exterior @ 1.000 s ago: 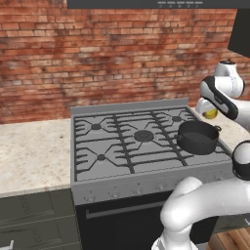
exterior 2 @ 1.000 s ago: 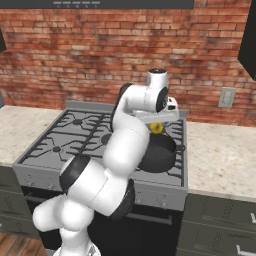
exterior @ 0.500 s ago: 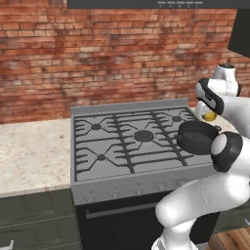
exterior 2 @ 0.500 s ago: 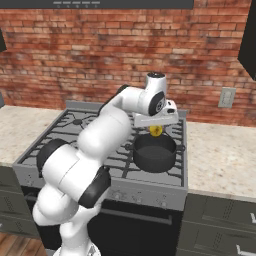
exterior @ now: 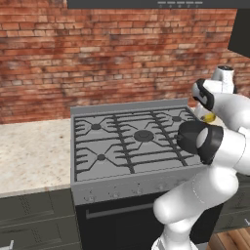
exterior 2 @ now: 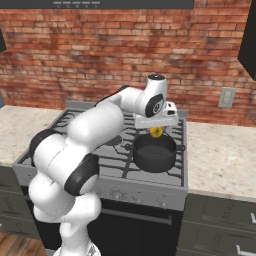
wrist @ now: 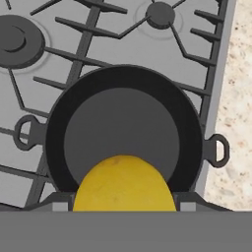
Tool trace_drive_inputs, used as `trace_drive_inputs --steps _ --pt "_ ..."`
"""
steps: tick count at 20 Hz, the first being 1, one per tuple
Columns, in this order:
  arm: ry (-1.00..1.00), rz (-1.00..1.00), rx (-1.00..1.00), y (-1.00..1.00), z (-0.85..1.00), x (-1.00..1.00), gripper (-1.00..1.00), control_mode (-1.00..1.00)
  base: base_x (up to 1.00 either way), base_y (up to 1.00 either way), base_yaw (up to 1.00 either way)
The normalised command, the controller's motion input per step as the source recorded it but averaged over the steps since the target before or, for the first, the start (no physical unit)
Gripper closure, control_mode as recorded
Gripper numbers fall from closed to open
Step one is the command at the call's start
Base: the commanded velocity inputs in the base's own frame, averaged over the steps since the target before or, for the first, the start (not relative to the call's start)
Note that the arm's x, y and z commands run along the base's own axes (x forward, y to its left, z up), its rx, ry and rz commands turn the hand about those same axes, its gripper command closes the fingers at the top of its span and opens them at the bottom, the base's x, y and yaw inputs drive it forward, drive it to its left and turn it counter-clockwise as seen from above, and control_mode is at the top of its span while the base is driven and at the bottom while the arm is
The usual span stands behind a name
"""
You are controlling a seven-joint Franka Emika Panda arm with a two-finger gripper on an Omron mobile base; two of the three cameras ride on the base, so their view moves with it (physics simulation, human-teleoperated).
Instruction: Turn on the burner for the pot on the stove. Wait thirty seconds for the pot to heat up. Then add the lemon to the pot.
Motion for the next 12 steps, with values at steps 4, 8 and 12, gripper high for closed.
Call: trace_drive_inputs --steps 4,8,12 --pt "0.0 0.0 0.0 0.0 -0.15 0.09 1.0 -1.0 0.0 0.0 0.0" --pt "0.0 0.0 -0.01 0.0 -0.17 0.12 1.0 -1.0 0.0 0.0 0.0" --pt "0.0 0.0 -0.01 0.0 -0.15 0.14 1.0 -1.0 0.0 0.0 0.0"
